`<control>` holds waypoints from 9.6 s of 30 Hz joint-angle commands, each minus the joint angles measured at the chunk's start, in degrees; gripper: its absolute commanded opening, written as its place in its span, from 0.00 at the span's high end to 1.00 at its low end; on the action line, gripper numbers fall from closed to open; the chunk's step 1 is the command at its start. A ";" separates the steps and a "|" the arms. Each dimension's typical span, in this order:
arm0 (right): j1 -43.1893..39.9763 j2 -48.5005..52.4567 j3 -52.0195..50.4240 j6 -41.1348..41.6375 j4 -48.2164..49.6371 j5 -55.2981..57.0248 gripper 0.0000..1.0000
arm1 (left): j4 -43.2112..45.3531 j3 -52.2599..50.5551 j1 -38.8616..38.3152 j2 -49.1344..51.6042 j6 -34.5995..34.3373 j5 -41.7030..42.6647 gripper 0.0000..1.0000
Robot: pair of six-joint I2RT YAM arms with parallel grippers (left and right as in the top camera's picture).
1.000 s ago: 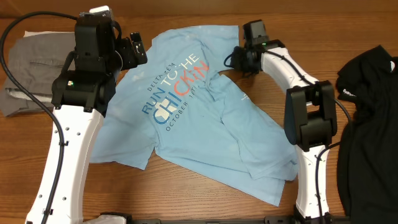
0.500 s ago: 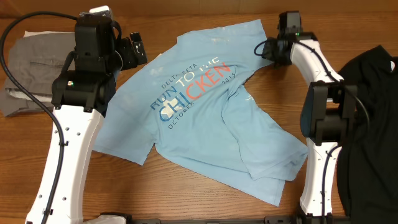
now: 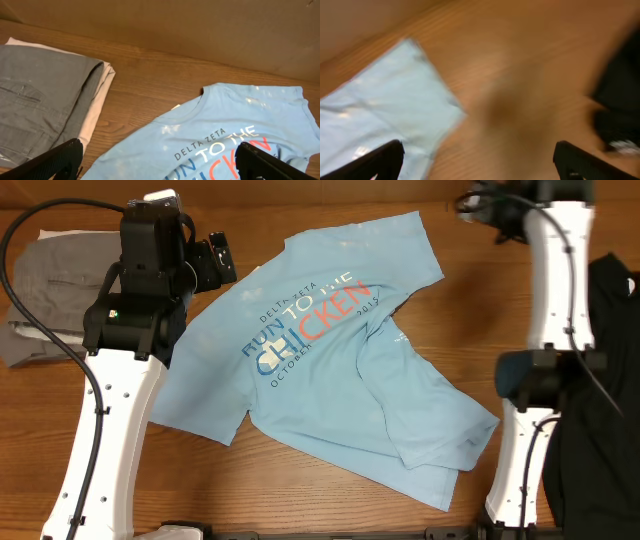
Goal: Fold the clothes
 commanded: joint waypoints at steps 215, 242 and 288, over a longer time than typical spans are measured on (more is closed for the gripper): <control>5.92 -70.18 -89.31 -12.33 -0.39 -22.47 0.00 | -6.23 24.39 6.23 15.34 -5.70 8.22 0.00; 35.65 -50.73 -99.86 4.48 23.32 -6.99 0.51 | -6.23 24.39 6.23 15.34 -5.70 8.22 0.00; 35.71 -50.73 -114.07 3.78 39.76 -7.69 0.62 | -6.23 24.39 6.23 15.34 -5.70 8.22 0.00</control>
